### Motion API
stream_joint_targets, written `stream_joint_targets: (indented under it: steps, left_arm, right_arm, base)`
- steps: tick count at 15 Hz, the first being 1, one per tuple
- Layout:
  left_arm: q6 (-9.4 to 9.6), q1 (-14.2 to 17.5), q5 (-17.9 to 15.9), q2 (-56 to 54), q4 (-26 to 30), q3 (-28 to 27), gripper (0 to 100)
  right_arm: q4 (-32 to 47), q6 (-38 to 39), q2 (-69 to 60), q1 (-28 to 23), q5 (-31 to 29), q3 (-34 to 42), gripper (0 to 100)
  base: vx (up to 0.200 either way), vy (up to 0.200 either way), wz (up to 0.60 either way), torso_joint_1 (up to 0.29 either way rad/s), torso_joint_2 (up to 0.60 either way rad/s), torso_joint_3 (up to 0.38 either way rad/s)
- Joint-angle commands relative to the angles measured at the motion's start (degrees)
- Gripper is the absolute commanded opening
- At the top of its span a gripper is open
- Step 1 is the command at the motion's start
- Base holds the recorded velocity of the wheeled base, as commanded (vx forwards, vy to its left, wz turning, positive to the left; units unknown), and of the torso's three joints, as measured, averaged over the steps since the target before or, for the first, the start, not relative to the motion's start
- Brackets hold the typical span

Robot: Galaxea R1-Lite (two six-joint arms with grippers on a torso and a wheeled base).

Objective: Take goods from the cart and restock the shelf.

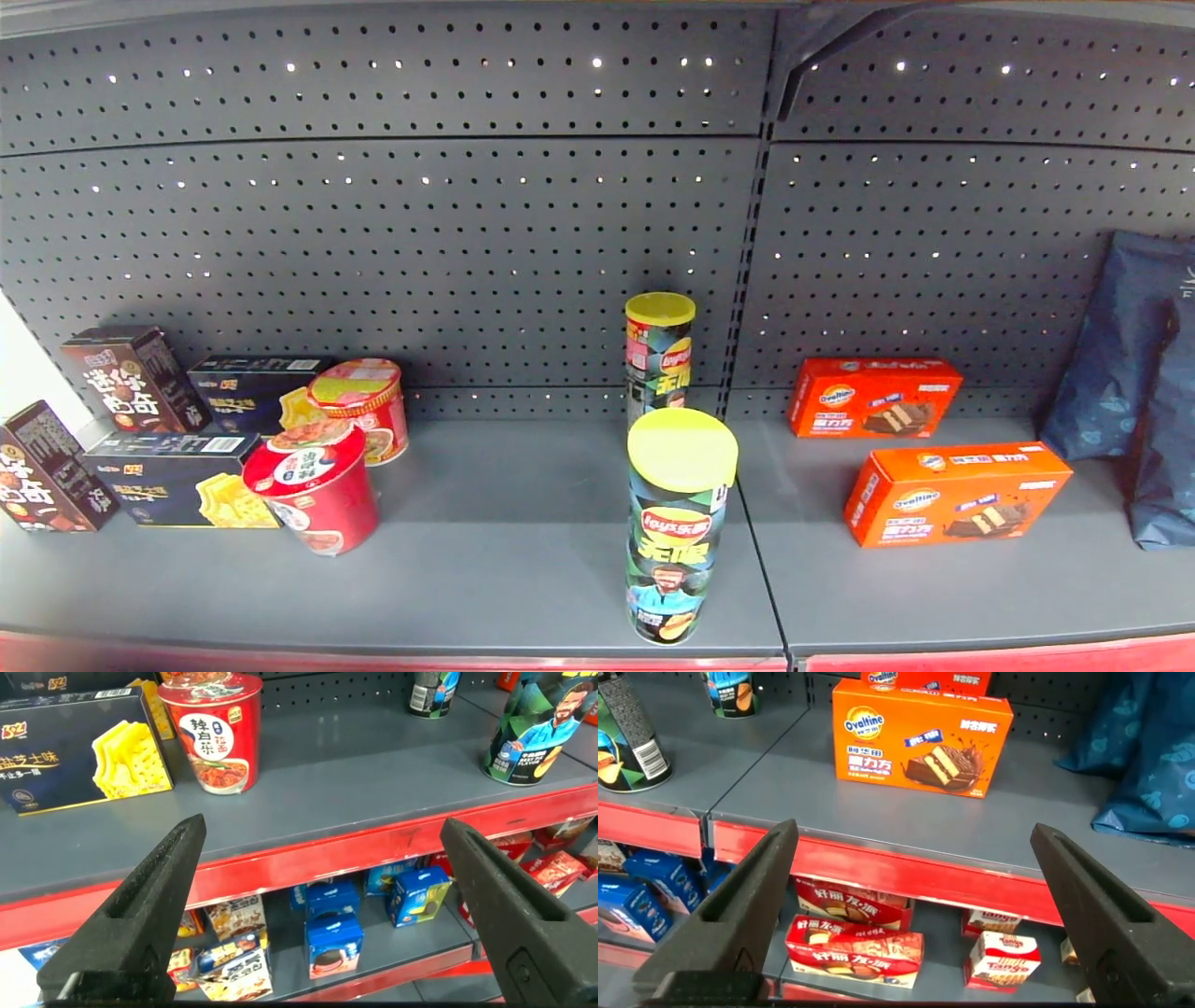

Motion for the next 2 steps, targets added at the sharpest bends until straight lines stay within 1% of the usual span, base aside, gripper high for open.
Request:
stream_joint_targets:
  steps: [1,2]
  left_arm:
    - [0.01,-0.01,0.07,0.08,-0.02,0.00,100]
    - [0.01,-0.01,0.07,0.08,-0.02,0.00,100]
  right_arm:
    - [0.03,0.10,0.09,0.01,0.14,0.01,100]
    - [0.03,0.01,0.09,0.01,0.14,0.01,100]
  base:
    - [0.000,0.000,0.00,0.000,0.00,0.000]
    - [0.000,0.000,0.00,0.000,0.00,0.000]
